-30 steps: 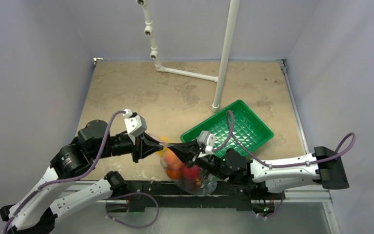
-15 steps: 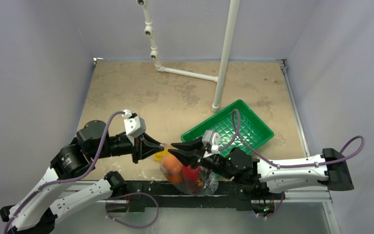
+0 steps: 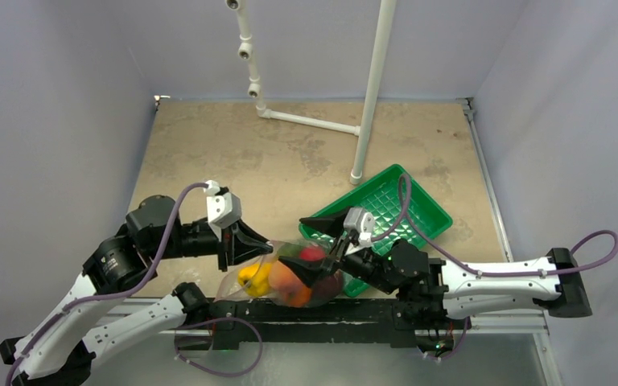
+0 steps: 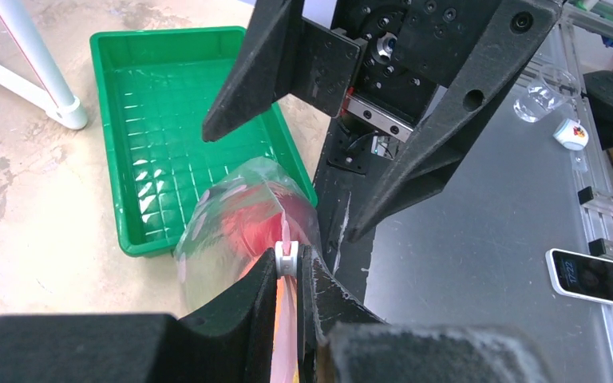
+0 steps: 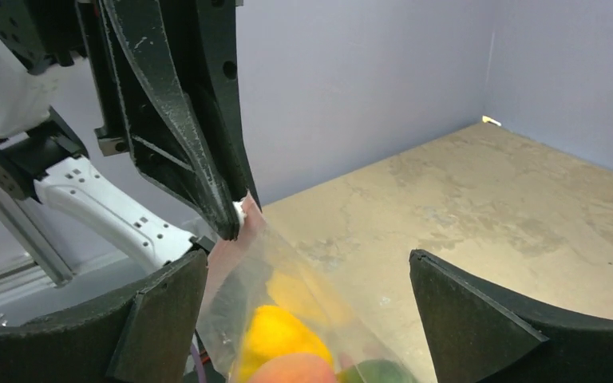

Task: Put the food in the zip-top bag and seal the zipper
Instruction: Adjust the zipper food storage bag at the center of the board.

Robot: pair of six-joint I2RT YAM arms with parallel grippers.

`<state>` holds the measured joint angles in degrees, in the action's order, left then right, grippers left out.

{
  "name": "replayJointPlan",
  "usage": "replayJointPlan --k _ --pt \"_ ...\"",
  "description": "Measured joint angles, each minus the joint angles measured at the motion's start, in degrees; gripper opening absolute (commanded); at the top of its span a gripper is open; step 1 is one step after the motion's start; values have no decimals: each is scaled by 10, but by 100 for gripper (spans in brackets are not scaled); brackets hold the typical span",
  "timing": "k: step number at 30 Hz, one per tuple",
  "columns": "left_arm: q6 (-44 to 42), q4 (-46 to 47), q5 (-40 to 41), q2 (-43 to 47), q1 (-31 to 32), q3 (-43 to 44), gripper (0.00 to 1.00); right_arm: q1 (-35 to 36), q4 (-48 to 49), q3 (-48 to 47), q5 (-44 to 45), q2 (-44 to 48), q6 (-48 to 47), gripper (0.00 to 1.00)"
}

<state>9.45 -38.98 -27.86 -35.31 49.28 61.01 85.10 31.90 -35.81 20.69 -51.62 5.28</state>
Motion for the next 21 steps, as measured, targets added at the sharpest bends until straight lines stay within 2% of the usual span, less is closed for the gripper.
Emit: replayJointPlan --k 9,15,21 --pt "-1 -1 -14 -15 0 15 0 0 -102 -95 -5 -47 -84 98" --pt "-2 -1 -36 -14 0 23 0 0 -148 -98 -53 -51 -137 99" --pt "-2 -1 -67 -10 0 23 0 -8 -138 -85 -105 -42 -162 99"
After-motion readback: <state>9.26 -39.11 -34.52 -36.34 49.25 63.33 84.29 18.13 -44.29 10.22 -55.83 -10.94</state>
